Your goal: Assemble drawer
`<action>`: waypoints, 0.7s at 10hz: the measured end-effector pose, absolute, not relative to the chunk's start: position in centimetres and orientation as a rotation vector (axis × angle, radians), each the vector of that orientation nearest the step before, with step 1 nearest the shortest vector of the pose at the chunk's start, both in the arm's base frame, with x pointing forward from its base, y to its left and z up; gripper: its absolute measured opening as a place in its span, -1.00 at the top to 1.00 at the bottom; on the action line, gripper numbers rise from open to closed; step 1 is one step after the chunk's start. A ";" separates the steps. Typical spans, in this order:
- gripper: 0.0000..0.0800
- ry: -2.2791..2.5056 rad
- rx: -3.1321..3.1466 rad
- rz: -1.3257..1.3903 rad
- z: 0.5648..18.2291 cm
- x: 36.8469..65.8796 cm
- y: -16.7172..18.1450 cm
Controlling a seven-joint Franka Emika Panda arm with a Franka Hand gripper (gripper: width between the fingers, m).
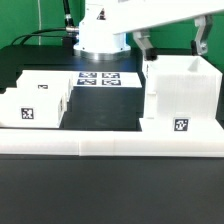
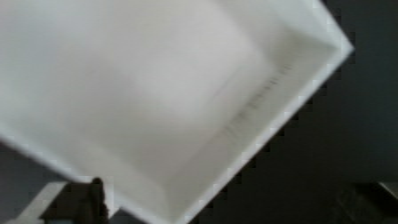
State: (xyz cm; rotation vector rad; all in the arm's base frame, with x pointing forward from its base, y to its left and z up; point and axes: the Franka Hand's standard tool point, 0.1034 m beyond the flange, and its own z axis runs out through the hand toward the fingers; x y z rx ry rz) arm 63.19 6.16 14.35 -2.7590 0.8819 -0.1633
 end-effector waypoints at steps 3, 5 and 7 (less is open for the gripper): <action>-0.62 0.600 -2.850 -0.189 14.1 63.1 5.8; -0.62 0.373 -2.903 -0.212 14.0 63.0 5.3; -0.62 0.248 -2.974 -0.180 13.5 61.0 2.6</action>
Offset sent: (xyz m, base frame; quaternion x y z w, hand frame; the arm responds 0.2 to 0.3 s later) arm 0.0000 0.0000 0.0000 0.0000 0.0000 -0.1296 0.9916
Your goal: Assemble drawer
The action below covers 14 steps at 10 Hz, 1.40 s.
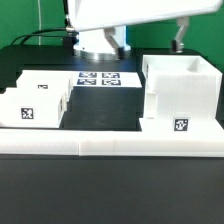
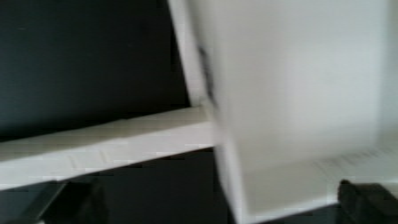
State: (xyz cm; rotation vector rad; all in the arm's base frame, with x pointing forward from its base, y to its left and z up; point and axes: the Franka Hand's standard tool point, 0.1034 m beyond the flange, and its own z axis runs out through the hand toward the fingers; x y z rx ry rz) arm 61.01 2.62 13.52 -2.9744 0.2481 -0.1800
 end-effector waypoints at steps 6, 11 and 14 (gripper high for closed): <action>-0.62 0.253 -3.018 -0.190 11.9 57.8 -3.1; -0.62 0.184 -3.017 -0.081 9.6 54.5 -6.3; -0.62 0.172 -3.042 -0.059 7.2 52.8 -8.6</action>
Offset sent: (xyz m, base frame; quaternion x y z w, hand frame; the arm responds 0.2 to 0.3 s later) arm -0.0058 -0.0472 -0.0148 0.0336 0.0119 -0.0605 0.9975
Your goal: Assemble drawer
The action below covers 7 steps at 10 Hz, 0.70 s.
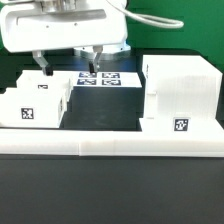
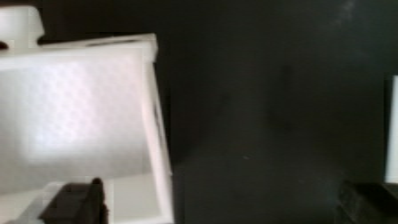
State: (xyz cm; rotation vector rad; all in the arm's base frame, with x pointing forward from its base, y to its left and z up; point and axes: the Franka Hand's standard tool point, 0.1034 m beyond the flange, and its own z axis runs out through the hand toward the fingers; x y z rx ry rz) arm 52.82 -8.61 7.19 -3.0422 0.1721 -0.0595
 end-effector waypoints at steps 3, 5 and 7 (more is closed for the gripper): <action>-0.62 0.169 -3.079 -0.074 4.7 52.5 -9.6; -0.62 0.163 -3.110 -0.091 2.6 52.3 -9.8; -0.62 0.152 -3.123 -0.099 1.4 52.1 -9.6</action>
Offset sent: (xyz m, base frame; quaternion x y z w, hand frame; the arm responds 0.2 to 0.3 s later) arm 0.0014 0.0023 -0.0374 -0.0114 0.0359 -0.0107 0.9992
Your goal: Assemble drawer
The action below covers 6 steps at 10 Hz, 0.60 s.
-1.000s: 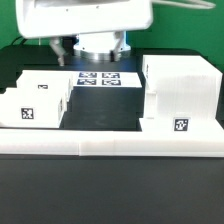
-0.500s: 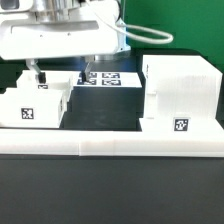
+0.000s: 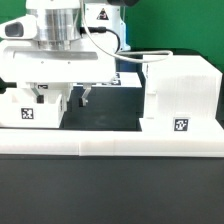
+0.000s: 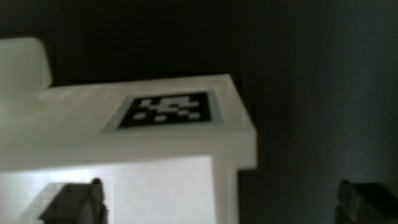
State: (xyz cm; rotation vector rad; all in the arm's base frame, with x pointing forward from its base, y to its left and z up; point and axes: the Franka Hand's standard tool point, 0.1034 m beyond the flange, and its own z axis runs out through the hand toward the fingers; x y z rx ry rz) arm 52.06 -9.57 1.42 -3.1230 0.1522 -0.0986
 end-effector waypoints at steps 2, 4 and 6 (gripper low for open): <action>-0.62 0.133 -3.132 -0.117 0.9 51.8 -8.9; -0.62 0.129 -3.133 -0.119 0.7 51.7 -8.7; -0.29 0.131 -3.133 -0.119 0.7 51.7 -8.8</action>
Offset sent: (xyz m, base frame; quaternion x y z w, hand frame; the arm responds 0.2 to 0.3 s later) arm -0.0003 0.0036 -0.0045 0.0020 0.0155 0.0055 0.9999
